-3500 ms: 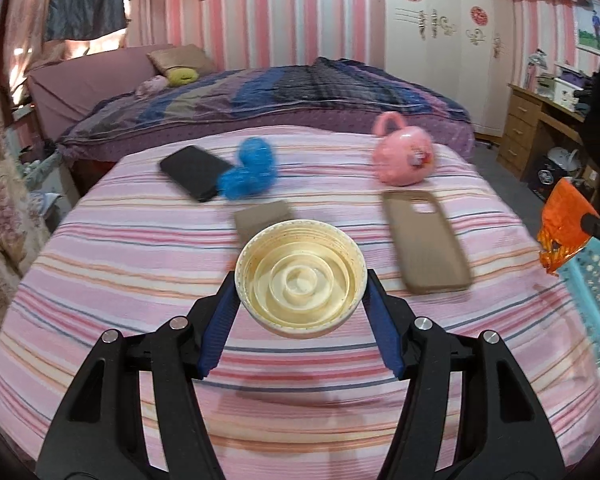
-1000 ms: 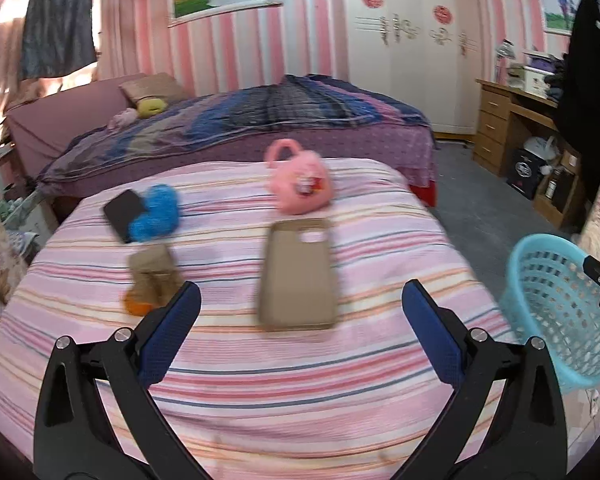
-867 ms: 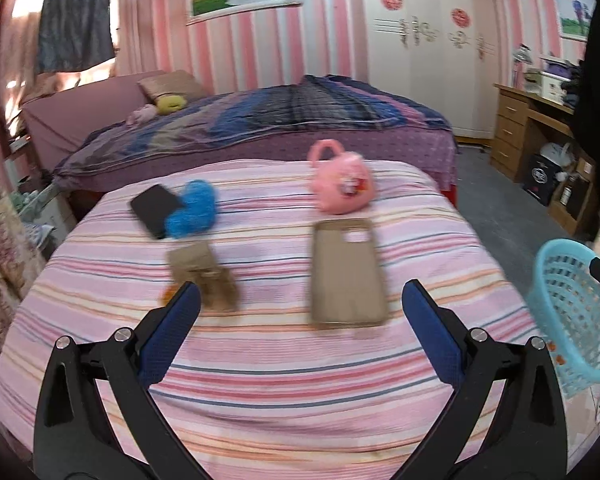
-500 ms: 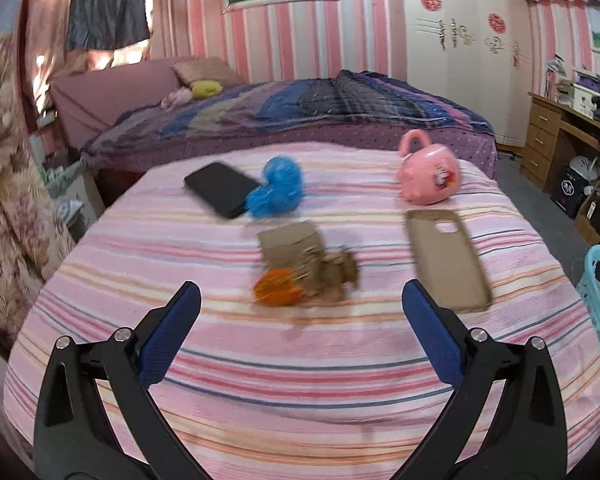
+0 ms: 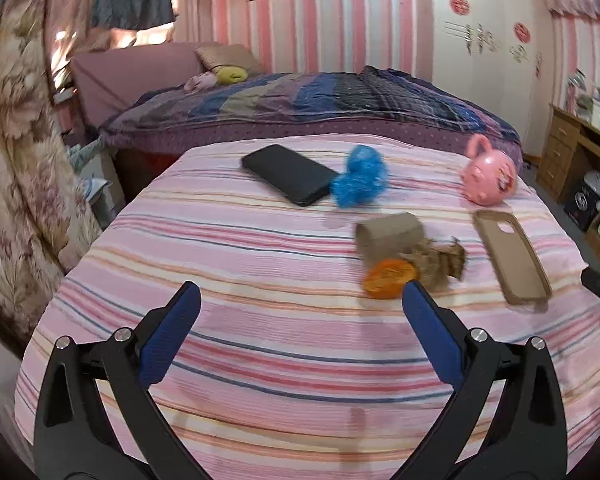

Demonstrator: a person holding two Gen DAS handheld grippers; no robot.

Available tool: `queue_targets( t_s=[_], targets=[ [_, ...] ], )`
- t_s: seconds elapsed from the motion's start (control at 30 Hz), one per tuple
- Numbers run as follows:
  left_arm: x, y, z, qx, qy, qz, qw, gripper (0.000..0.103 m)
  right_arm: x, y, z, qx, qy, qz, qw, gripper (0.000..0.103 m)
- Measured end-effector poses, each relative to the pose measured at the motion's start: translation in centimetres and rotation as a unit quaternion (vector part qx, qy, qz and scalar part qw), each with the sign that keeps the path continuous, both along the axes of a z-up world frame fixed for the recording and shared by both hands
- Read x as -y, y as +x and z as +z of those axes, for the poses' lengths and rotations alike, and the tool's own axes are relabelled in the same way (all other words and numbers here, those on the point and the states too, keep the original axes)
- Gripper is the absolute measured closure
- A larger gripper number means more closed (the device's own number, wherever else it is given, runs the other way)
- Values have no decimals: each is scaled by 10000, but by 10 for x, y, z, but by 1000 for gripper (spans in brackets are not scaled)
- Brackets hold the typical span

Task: Collect trash
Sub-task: 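Move both open grippers back over the bed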

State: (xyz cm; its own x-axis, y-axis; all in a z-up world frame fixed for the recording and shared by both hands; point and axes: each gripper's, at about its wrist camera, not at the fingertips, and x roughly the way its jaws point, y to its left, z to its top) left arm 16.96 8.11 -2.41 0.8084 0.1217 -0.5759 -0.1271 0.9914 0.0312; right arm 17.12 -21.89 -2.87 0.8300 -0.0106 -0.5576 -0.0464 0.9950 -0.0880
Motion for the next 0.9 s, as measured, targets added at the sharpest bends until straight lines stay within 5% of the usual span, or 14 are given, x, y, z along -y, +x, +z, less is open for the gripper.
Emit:
queue_targets(
  t_s=[0.3,0.43,0.9],
  targets=[
    [-59,9,-1,-49,-268,539,9982,6,-55,28,12,161,-5,407,9990,5],
    [-76,12,-5,-63,-106,744,9972,6,-76,34,10,160,-16,586,9981,5],
    [-106,20,-22,-347,-273,1115,9928,6,-130,40,-24,-389,-174,1113,9929,5]
  ],
)
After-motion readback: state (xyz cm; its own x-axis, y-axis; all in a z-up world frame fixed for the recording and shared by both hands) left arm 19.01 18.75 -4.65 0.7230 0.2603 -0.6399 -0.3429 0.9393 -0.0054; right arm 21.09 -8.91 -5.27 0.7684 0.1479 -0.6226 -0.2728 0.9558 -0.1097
